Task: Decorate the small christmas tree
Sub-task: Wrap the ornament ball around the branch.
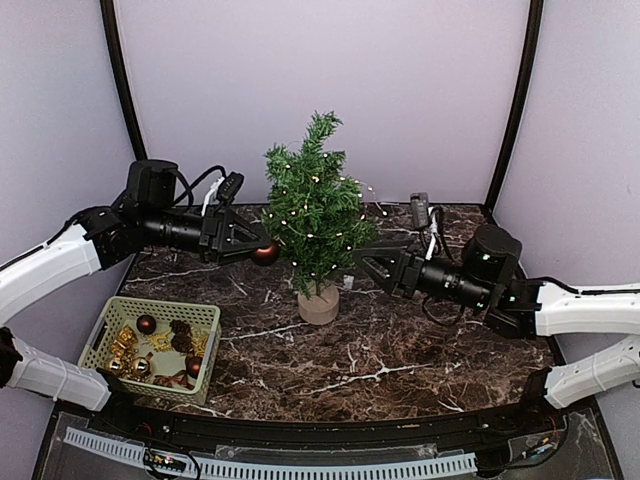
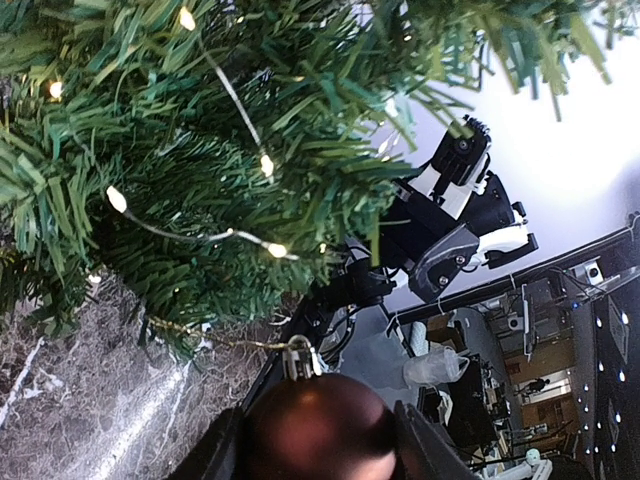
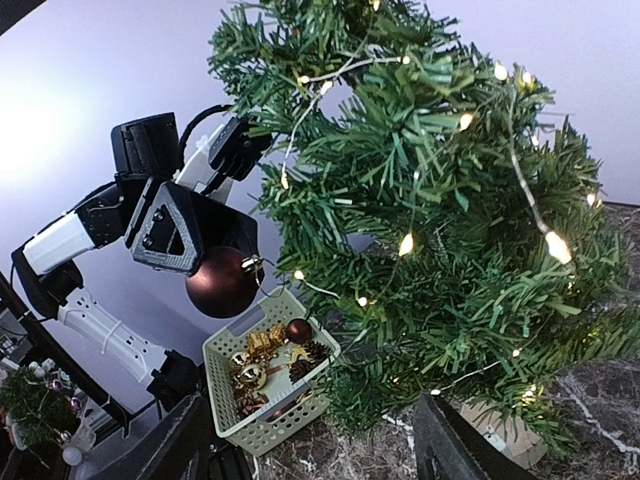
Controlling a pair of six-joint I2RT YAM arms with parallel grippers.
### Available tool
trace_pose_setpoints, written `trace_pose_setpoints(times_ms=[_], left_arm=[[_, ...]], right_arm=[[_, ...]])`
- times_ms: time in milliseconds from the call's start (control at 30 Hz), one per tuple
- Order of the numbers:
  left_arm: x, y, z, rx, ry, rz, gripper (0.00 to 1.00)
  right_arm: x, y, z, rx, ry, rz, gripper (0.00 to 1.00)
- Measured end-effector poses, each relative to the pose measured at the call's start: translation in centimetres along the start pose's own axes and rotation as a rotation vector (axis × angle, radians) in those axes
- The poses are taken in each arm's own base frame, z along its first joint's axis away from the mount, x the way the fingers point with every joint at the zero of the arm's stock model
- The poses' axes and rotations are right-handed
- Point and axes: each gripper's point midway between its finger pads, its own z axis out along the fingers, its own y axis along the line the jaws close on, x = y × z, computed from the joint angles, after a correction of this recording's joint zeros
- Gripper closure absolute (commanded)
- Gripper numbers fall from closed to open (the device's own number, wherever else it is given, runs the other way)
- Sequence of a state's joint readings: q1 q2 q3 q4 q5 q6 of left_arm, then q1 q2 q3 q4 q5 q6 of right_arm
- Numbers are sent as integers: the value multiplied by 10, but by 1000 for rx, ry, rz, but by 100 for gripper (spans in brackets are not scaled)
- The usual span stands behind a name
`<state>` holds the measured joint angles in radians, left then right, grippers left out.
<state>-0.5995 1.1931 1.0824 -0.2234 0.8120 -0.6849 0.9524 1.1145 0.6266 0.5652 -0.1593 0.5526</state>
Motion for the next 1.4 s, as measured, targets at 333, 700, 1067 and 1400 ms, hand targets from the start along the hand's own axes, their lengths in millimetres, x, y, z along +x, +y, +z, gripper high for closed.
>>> trace_pose_setpoints(times_ms=[333, 700, 1067, 1400], left_arm=[[27, 9, 15, 42, 75, -78, 59], [44, -20, 20, 171, 160, -58, 60], [2, -61, 5, 154, 91, 48, 60], [-57, -51, -36, 67, -44, 12, 60]], right_arm=[[50, 5, 27, -1, 108, -17, 44], [48, 43, 43, -109, 63, -124, 54], [12, 36, 37, 4, -76, -148, 53], [-26, 30, 16, 102, -184, -156, 53]])
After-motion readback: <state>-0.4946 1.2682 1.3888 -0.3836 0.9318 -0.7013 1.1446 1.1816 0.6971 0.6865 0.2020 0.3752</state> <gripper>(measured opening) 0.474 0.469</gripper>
